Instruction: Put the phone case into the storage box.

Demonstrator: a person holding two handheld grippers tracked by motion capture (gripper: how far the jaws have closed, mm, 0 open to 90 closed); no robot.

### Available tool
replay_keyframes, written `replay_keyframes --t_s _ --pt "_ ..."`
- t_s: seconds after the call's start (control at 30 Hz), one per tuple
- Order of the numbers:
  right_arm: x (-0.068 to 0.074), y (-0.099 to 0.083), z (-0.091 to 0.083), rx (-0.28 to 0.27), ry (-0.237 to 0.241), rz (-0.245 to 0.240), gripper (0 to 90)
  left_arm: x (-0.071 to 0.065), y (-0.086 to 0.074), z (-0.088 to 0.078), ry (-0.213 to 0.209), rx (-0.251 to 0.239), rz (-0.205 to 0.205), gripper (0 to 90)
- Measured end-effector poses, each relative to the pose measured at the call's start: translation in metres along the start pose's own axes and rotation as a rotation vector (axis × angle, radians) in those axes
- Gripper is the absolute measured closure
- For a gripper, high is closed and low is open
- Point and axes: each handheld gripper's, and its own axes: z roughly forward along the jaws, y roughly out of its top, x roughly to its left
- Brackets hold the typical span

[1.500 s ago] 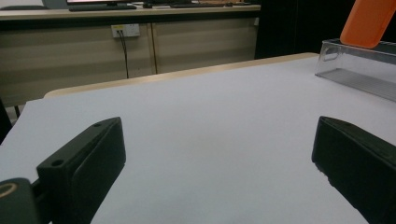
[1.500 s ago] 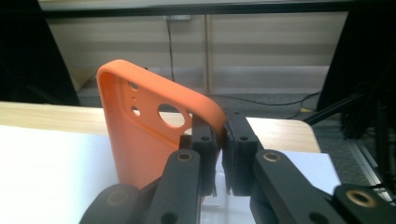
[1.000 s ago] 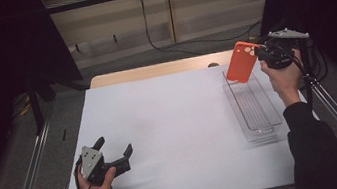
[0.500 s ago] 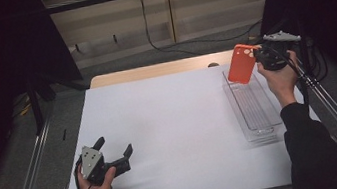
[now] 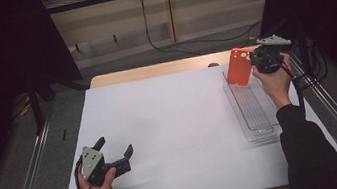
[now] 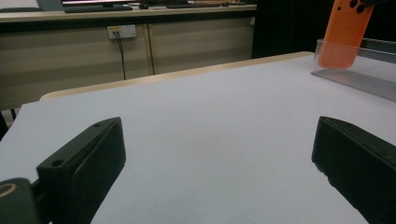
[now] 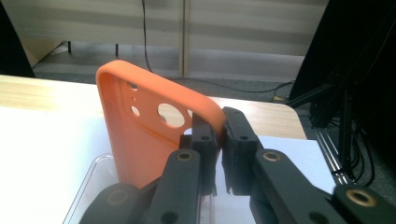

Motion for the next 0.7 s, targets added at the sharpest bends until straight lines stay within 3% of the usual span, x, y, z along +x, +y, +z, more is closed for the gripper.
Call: replay_keyframes --t_s 0.4,0.7 --pt "0.007 -0.003 0.007 0.009 -0.004 -0.02 84.1 0.0 0.0 0.0 0.003 -0.007 -0.005 2.7" --pt "0.002 0.0 0.013 0.004 0.046 0.003 83.8 0.0 0.0 0.001 -0.001 -0.003 -0.002 2.7"
